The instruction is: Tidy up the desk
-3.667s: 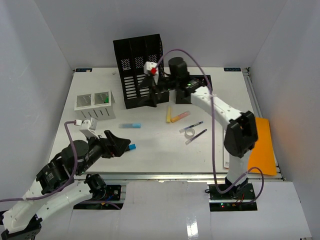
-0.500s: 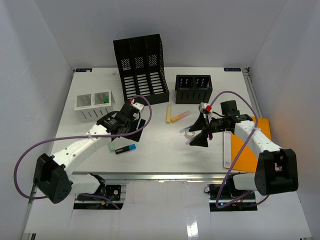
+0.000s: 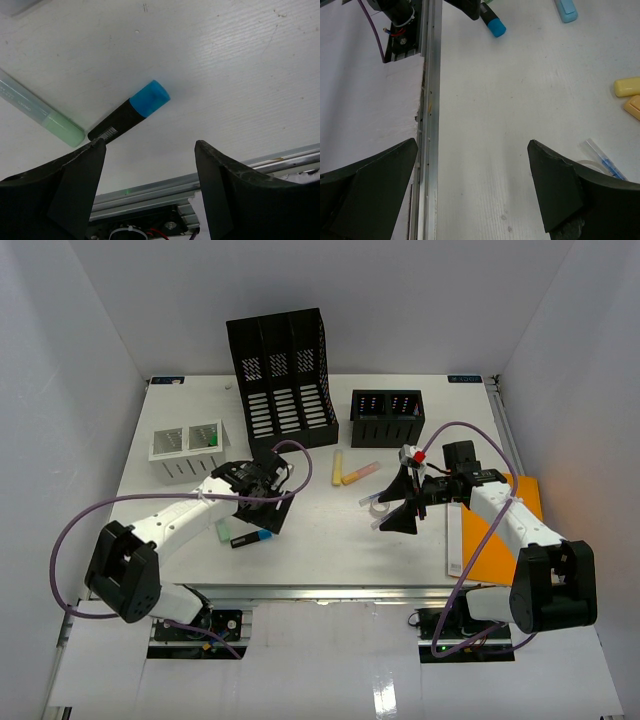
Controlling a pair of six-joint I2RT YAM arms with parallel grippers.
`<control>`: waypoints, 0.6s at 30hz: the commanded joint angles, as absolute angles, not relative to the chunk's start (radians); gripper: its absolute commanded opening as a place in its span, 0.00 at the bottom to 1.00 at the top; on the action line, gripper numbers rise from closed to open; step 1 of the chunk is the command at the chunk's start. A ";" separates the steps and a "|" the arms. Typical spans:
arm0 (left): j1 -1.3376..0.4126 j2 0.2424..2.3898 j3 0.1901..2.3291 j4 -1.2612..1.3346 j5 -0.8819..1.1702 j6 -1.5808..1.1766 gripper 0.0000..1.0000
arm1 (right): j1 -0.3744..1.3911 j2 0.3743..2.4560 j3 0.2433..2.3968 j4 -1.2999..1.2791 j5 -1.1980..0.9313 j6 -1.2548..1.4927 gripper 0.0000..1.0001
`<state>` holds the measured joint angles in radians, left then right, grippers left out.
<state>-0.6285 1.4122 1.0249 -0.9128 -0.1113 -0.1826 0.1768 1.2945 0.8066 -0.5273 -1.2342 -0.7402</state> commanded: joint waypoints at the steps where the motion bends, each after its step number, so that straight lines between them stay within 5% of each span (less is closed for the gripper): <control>1: -0.621 1.444 1.077 -0.930 -0.041 -0.155 0.84 | 0.172 1.275 0.820 -0.545 -1.272 -0.755 0.98; 18: -0.609 1.628 1.065 -0.907 -0.092 -0.076 0.81 | 0.161 1.282 0.819 -0.545 -1.279 -0.755 0.98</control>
